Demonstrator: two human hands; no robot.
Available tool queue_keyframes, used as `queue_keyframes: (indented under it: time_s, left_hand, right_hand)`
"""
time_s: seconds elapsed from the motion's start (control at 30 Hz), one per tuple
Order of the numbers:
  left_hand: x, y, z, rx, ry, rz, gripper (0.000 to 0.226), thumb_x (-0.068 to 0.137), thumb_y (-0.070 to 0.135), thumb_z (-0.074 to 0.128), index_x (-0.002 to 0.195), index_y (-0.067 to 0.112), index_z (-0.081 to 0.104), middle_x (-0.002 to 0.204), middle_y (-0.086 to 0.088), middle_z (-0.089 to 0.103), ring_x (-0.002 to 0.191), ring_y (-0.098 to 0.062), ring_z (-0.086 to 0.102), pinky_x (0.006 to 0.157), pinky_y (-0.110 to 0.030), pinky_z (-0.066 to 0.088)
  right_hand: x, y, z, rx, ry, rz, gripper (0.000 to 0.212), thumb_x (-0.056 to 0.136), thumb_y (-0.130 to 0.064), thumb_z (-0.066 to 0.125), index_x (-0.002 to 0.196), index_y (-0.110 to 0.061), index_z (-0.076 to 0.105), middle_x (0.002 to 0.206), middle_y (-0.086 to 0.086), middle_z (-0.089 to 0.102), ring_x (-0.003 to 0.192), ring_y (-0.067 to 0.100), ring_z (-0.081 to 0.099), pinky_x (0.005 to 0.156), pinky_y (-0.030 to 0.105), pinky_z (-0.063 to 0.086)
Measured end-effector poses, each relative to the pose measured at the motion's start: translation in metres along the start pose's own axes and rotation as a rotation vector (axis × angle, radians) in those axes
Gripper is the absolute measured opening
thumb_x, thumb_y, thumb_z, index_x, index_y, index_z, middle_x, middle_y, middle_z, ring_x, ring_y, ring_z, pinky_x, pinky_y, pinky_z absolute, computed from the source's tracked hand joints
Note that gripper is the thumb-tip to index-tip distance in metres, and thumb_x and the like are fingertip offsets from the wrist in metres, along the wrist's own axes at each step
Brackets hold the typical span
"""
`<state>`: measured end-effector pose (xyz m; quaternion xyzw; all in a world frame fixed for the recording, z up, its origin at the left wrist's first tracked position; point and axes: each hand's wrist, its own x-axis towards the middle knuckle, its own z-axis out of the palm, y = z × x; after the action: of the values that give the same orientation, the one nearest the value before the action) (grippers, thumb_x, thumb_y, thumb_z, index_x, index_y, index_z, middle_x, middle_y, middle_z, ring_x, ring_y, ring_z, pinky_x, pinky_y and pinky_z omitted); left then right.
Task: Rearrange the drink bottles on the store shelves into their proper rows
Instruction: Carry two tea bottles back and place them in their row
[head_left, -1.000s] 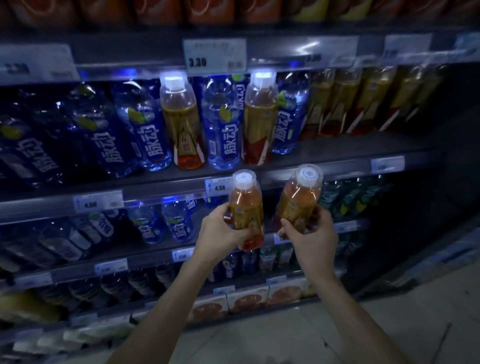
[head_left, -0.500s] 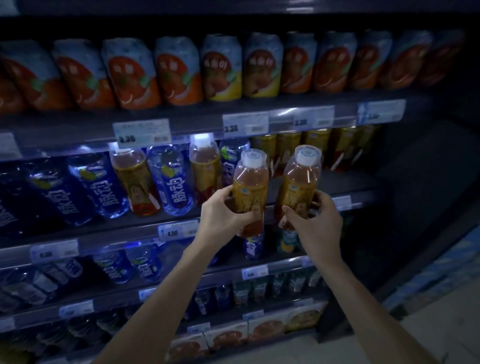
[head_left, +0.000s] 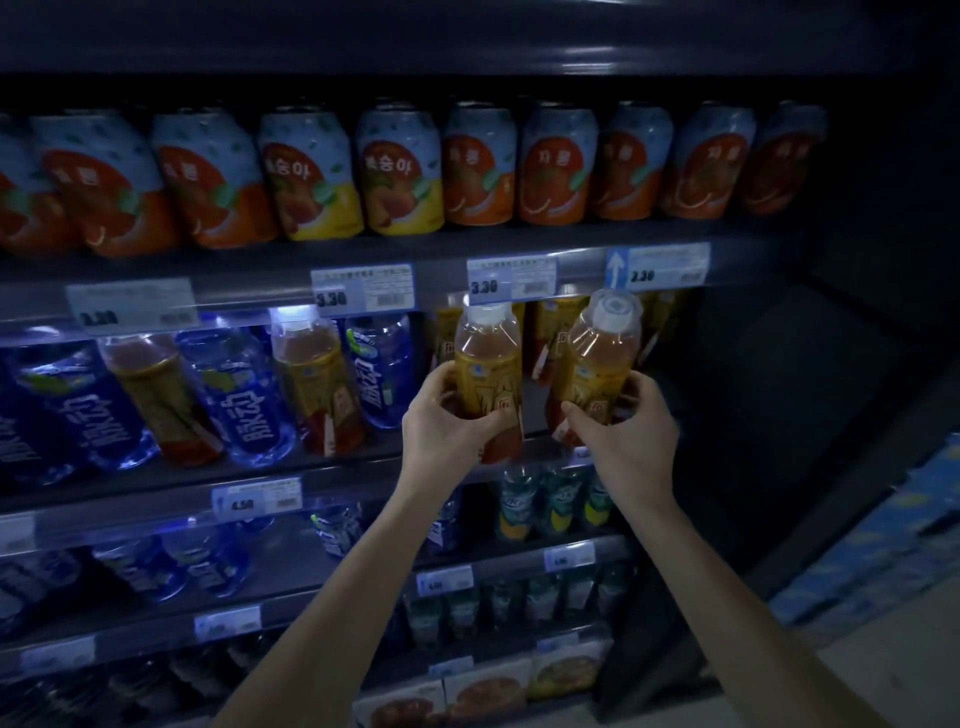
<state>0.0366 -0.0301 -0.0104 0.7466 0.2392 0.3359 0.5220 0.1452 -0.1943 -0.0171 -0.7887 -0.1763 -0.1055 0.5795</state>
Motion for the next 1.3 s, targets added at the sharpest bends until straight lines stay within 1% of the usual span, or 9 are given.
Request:
queue_keyframes:
  time_s: [0.1,0.17,0.3,0.47,0.6,0.77,0.97,1.17,1.3]
  left_hand:
    - [0.003,0.001,0.016,-0.015,0.080,0.001,0.059,0.056,0.038,0.089,0.102,0.047,0.053,0.095,0.028,0.063,0.090,0.015,0.058,0.069,-0.006,0.047]
    - [0.005,-0.001,0.025,-0.035,0.106,0.000,0.060,0.058,0.037,0.088,0.109,0.041,0.056,0.096,0.025,0.065,0.090,0.013,0.059,0.069,-0.009,0.050]
    - [0.011,-0.007,0.040,-0.052,0.130,0.021,0.069,0.064,0.037,0.086,0.125,0.024,0.056,0.112,0.013,0.065,0.102,0.003,0.060,0.086,-0.024,0.053]
    - [0.022,-0.010,0.053,0.002,0.178,0.046,0.077,0.068,0.040,0.084,0.134,0.016,0.052,0.120,0.014,0.046,0.112,-0.002,0.049,0.093,-0.016,0.041]
    - [0.031,-0.013,0.063,0.018,0.170,0.041,0.082,0.069,0.043,0.082,0.137,0.013,0.048,0.122,0.012,0.047,0.115,-0.005,0.048,0.099,-0.024,0.041]
    - [0.037,-0.018,0.078,0.017,0.133,0.052,0.081,0.069,0.041,0.082,0.137,0.016,0.048,0.124,0.014,0.047,0.117,-0.003,0.046,0.102,-0.024,0.040]
    - [0.039,-0.023,0.095,-0.007,0.064,0.041,0.083,0.070,0.048,0.079,0.140,0.027,0.042,0.127,0.023,0.041,0.123,-0.003,0.043,0.105,-0.030,0.041]
    - [0.029,-0.021,0.102,0.036,0.103,0.046,0.080,0.075,0.048,0.076,0.142,0.028,0.037,0.128,0.024,0.036,0.117,0.012,0.034,0.093,-0.007,0.029]
    - [0.016,-0.021,0.108,0.084,0.221,0.101,0.064,0.078,0.039,0.077,0.132,0.022,0.046,0.119,0.016,0.041,0.109,0.016,0.040,0.085,0.004,0.030]
  right_hand:
    - [0.008,0.007,0.000,-0.004,-0.008,-0.008,0.066,0.062,-0.050,0.081,0.119,-0.029,0.054,0.111,-0.009,0.061,0.102,0.009,0.059,0.087,0.032,0.051]
    - [0.013,0.010,0.001,-0.002,-0.001,-0.010,0.068,0.063,-0.046,0.082,0.122,-0.027,0.053,0.113,-0.007,0.060,0.103,0.011,0.059,0.088,0.033,0.051]
    - [0.021,0.015,0.006,0.007,0.004,-0.029,0.068,0.066,-0.041,0.084,0.123,-0.022,0.053,0.115,-0.005,0.060,0.105,0.011,0.058,0.090,0.030,0.050]
    - [0.037,0.020,0.009,-0.030,0.033,-0.009,0.065,0.071,-0.042,0.082,0.126,-0.017,0.056,0.117,-0.003,0.061,0.109,0.013,0.056,0.093,0.031,0.048]
    - [0.055,0.024,0.009,-0.048,0.028,0.000,0.064,0.071,-0.037,0.083,0.125,-0.014,0.057,0.116,0.000,0.062,0.109,0.017,0.059,0.094,0.033,0.049]
    - [0.066,0.038,0.003,-0.056,0.018,0.003,0.062,0.072,-0.036,0.083,0.124,-0.010,0.059,0.114,0.004,0.065,0.107,0.020,0.061,0.093,0.042,0.052]
    - [0.068,0.046,0.003,-0.092,0.022,-0.039,0.071,0.074,-0.038,0.082,0.131,-0.008,0.053,0.124,0.006,0.059,0.116,0.020,0.055,0.096,0.033,0.046]
    - [0.060,0.053,0.009,-0.066,0.035,-0.049,0.080,0.076,-0.044,0.078,0.139,-0.011,0.043,0.133,0.003,0.051,0.122,0.016,0.049,0.091,0.023,0.039]
    - [0.052,0.057,0.017,-0.036,0.072,-0.045,0.083,0.073,-0.041,0.082,0.138,-0.011,0.040,0.132,0.005,0.047,0.121,0.017,0.048,0.092,0.025,0.042]
